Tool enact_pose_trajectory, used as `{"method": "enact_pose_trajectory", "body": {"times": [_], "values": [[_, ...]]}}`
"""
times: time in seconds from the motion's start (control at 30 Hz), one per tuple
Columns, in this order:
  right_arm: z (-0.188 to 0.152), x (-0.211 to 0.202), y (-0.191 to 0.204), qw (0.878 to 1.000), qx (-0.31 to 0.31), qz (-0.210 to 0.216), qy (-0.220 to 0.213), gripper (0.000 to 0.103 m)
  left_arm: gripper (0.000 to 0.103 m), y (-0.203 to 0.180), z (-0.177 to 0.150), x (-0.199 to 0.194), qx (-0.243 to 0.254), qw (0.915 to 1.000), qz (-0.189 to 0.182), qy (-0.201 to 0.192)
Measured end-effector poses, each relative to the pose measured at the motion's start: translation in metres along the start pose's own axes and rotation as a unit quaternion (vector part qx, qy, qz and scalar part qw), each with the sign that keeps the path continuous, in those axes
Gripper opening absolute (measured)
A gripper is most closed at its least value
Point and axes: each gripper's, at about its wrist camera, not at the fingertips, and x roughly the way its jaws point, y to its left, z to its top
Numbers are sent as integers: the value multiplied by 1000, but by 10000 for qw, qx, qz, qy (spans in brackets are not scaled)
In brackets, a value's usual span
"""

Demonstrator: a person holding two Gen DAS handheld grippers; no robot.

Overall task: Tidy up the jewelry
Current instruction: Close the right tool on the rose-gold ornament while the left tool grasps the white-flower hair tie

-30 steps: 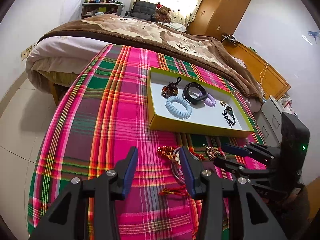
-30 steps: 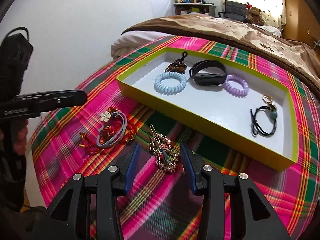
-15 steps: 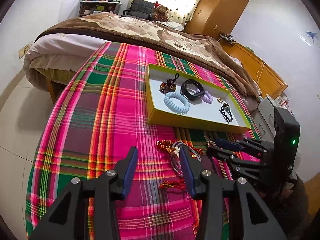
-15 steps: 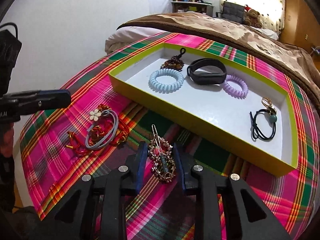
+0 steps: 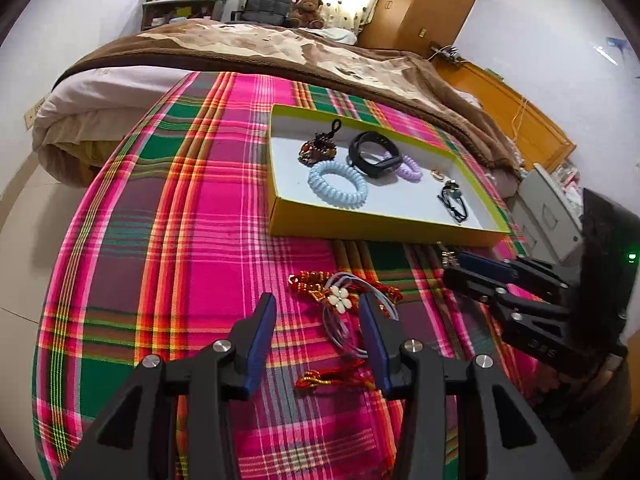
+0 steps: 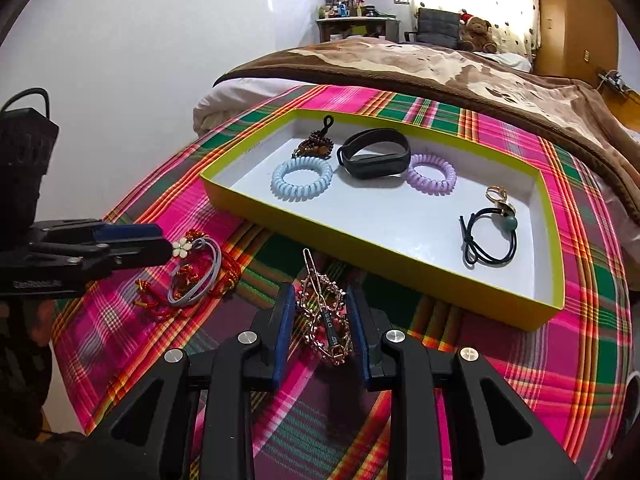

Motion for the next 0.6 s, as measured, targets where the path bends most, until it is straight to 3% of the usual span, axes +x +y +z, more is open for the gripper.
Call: {"method": "enact_pose_trajectory", "body": {"times": [0.13, 0.27, 0.33, 0.6], "values": [[0, -2, -1, 10000, 47, 14, -33, 27, 44, -3, 0, 3, 45, 9999, 91, -7], [-1, -3, -3, 9999, 89, 29, -41, 27, 44, -16, -2, 5, 515, 9952, 830, -117], [-1, -3, -4, 9999, 107, 48, -46, 27, 38, -16, -2, 5, 497, 9965, 669, -76], [-1, -3, -7, 9998, 172, 83, -49, 27, 37, -28, -6, 9, 785, 9940, 762, 13]]}}
